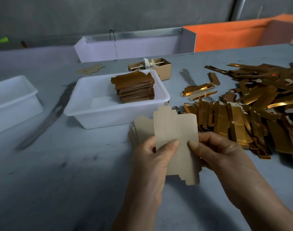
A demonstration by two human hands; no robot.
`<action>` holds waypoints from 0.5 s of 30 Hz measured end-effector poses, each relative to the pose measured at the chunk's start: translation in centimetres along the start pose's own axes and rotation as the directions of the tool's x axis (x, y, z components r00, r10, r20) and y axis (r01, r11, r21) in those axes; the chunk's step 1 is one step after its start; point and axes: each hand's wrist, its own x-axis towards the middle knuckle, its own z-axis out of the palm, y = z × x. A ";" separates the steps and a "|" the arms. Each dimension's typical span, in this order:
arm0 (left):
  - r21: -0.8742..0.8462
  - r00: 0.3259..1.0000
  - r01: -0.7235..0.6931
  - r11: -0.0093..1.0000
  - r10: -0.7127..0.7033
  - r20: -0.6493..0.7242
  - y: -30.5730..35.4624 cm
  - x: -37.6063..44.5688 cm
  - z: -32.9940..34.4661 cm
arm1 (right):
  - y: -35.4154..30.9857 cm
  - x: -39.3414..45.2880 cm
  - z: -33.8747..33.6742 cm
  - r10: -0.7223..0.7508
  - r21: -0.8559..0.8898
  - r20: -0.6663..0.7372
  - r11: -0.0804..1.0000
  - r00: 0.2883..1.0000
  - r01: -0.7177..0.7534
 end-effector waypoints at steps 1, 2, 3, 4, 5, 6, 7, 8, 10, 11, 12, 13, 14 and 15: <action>-0.005 1.000 0.010 1.000 -0.010 0.005 0.0 0.0 0.1 | 0.2 0.0 0.0 -0.007 -0.005 -0.011 1.000 1.000 0.006; -0.006 1.000 0.020 1.000 -0.020 0.015 -0.1 -0.1 0.1 | 0.3 -0.1 0.0 -0.011 -0.012 -0.016 1.000 1.000 0.011; 0.001 0.999 0.028 1.000 -0.028 0.025 -0.2 -0.1 0.2 | 0.4 -0.2 0.0 -0.010 -0.018 -0.014 1.000 1.000 0.010; 0.014 0.999 0.031 0.999 -0.031 0.027 -0.3 -0.1 0.2 | 0.5 -0.2 -0.1 -0.007 -0.024 -0.007 1.000 1.000 0.007; 0.023 0.999 0.029 0.999 -0.029 0.017 -0.4 -0.1 0.2 | 0.5 -0.3 -0.1 -0.005 -0.036 0.003 0.999 1.000 0.005; 0.028 1.000 0.022 0.999 -0.021 -0.001 -0.5 -0.1 0.2 | 0.5 -0.3 -0.1 -0.009 -0.055 0.011 0.998 1.000 0.010; 0.029 1.000 0.012 1.000 -0.011 -0.021 -0.5 -0.1 0.3 | 0.5 -0.3 -0.1 -0.019 -0.081 0.011 0.996 1.000 0.020; 0.032 0.999 0.004 0.999 -0.003 -0.039 -0.6 -0.1 0.4 | 0.6 -0.2 -0.1 -0.032 -0.117 0.000 0.993 0.999 0.032; 0.041 0.998 0.004 0.999 -0.001 -0.065 -0.7 0.0 0.7 | 0.9 -0.3 0.0 -0.066 -0.218 -0.040 0.974 0.997 0.056; 0.042 0.997 0.009 0.999 -0.006 -0.072 -0.9 0.0 0.7 | 0.9 -0.3 0.1 -0.095 -0.285 -0.060 0.956 0.994 0.074; 0.043 0.997 0.014 0.999 -0.011 -0.076 -1.0 0.0 0.7 | 0.9 -0.5 0.2 -0.137 -0.364 -0.076 0.926 0.988 0.100; 0.045 0.997 0.018 0.999 -0.015 -0.078 -1.0 0.0 0.7 | 0.8 -0.6 0.4 -0.186 -0.439 -0.083 0.889 0.979 0.132; 0.047 0.997 0.021 0.999 -0.018 -0.078 -1.1 -0.1 0.7 | 0.6 -0.9 0.6 -0.239 -0.494 -0.088 0.854 0.967 0.166; 0.048 0.997 0.022 0.999 -0.018 -0.077 -1.1 -0.1 0.8 | 0.5 -1.1 0.7 -0.285 -0.521 -0.096 0.831 0.954 0.196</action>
